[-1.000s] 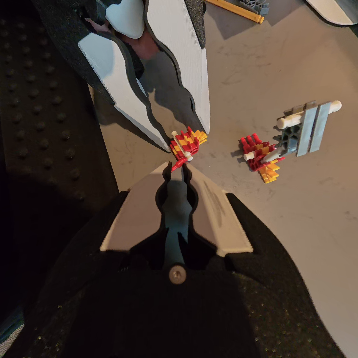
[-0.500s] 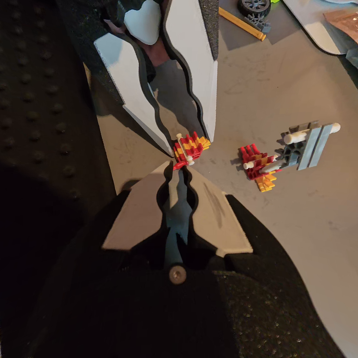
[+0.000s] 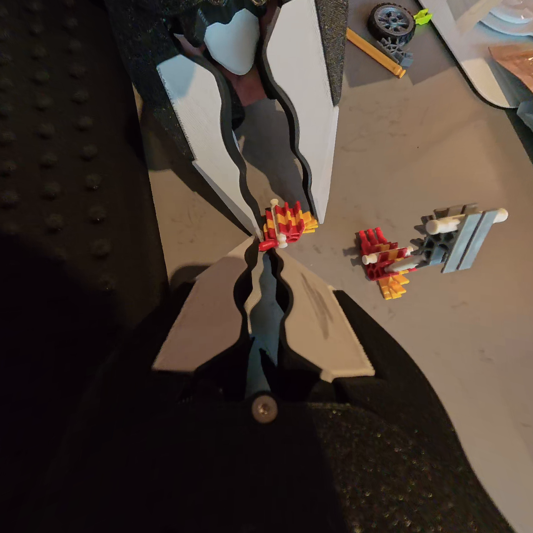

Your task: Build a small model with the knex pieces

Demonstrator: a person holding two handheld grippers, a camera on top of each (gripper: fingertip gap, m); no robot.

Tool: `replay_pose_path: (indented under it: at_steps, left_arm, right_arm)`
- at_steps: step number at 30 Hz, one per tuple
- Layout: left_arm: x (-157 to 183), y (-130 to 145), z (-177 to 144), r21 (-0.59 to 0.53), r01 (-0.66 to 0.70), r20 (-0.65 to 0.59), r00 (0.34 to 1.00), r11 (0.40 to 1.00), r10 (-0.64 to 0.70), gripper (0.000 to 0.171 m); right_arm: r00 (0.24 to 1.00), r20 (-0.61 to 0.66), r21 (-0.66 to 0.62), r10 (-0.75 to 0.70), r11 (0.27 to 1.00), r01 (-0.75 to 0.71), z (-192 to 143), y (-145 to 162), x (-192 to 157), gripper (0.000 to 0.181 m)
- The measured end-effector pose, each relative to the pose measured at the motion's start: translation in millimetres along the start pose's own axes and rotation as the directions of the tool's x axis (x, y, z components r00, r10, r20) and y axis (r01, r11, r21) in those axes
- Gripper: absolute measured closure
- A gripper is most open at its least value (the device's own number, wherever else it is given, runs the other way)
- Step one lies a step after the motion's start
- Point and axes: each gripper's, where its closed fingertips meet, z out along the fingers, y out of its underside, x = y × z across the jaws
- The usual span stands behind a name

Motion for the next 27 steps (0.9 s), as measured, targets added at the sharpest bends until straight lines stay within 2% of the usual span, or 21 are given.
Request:
replay_pose_path:
  at_steps: [7, 9, 12, 15, 18, 21, 27]
  left_arm:
    - [-1, 0, -1, -0.009, 0.022, -0.008, 1.000, 1.000, -0.022, 0.135]
    - [0, 0, -3, -0.014, -0.006, -0.008, 1.000, 1.000, 0.006, 0.134]
    - [-1, 1, -6, -0.022, 0.012, -0.036, 0.999, 1.000, -0.013, 0.120]
    - [3, 1, -12, -0.026, 0.002, -0.077, 0.997, 1.000, -0.004, 0.117]
    - [2, 4, -17, -0.036, 0.022, -0.124, 0.992, 0.999, -0.026, 0.122]
    - [-1, 0, -16, -0.015, 0.010, -0.158, 0.987, 1.000, -0.012, 0.145]
    - [-3, 0, -10, -0.024, 0.008, -0.154, 0.988, 1.000, -0.011, 0.147]
  right_arm:
    - [1.000, -0.029, -0.010, 0.008, 1.000, -0.009, 0, 3, 1, 0.175]
    - [1.000, -0.031, -0.011, 0.003, 1.000, -0.003, 0, 3, 0, 0.175]
    - [1.000, -0.023, -0.009, 0.004, 1.000, -0.004, 0, 3, 0, 0.175]
    - [1.000, -0.027, -0.006, 0.004, 1.000, -0.004, 0, 2, 0, 0.175]
    - [0.999, -0.035, -0.008, -0.002, 1.000, 0.001, 0, 2, 0, 0.175]
    - [0.999, -0.043, -0.014, 0.003, 1.000, -0.003, 1, 1, -1, 0.176]
    - [0.999, -0.049, -0.015, 0.021, 1.000, -0.021, 0, 2, -1, 0.176]
